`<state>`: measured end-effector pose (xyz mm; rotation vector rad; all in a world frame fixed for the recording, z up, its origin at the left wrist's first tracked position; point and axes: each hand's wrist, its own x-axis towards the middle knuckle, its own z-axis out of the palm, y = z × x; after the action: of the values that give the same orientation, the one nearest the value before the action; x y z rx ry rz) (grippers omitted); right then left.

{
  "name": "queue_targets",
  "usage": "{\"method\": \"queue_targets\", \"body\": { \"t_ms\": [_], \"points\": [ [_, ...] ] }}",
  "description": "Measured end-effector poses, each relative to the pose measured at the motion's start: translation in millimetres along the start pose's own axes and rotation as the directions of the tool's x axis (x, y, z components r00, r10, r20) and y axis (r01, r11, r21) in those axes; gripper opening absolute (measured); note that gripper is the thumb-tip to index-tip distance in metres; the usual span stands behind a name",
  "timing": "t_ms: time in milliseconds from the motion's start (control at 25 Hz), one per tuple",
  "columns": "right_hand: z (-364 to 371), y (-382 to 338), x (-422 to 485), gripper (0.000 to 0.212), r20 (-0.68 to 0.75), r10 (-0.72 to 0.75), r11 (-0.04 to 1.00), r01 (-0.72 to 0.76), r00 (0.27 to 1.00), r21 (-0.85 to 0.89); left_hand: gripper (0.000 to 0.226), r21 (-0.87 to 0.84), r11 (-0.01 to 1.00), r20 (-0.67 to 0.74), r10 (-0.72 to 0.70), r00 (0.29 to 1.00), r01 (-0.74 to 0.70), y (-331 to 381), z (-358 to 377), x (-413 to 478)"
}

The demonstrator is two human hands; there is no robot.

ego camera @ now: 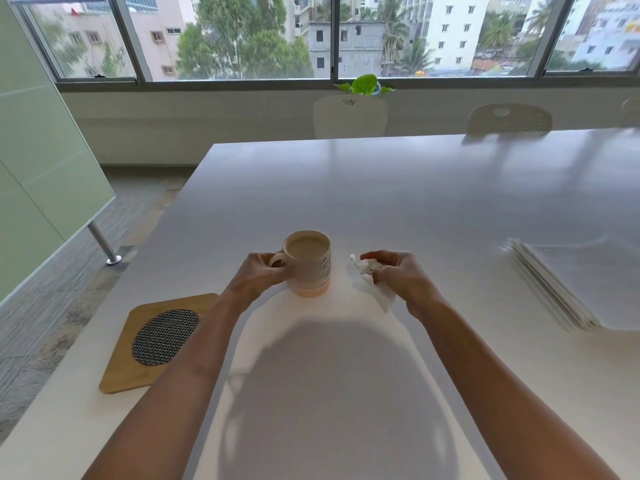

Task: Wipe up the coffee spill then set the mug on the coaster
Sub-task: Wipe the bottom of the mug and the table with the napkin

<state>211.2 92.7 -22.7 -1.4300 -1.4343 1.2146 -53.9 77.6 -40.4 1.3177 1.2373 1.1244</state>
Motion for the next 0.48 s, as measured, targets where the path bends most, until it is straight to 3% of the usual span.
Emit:
{"method": "queue_targets", "body": {
  "t_ms": [200,480],
  "points": [
    [-0.9,-1.0,-0.4,0.041,-0.022,0.028,1.0,-0.028,0.999,0.002,0.034,-0.004,1.0,-0.002,0.021,1.0,-0.021,-5.6,-4.2,2.6],
    [-7.7,0.2,4.1,0.037,0.014,0.046,0.997,-0.046,0.999,0.054,0.02,-0.029,0.998,-0.026,0.06,0.998,-0.061,1.4,-4.1,4.6]
  ]
}}
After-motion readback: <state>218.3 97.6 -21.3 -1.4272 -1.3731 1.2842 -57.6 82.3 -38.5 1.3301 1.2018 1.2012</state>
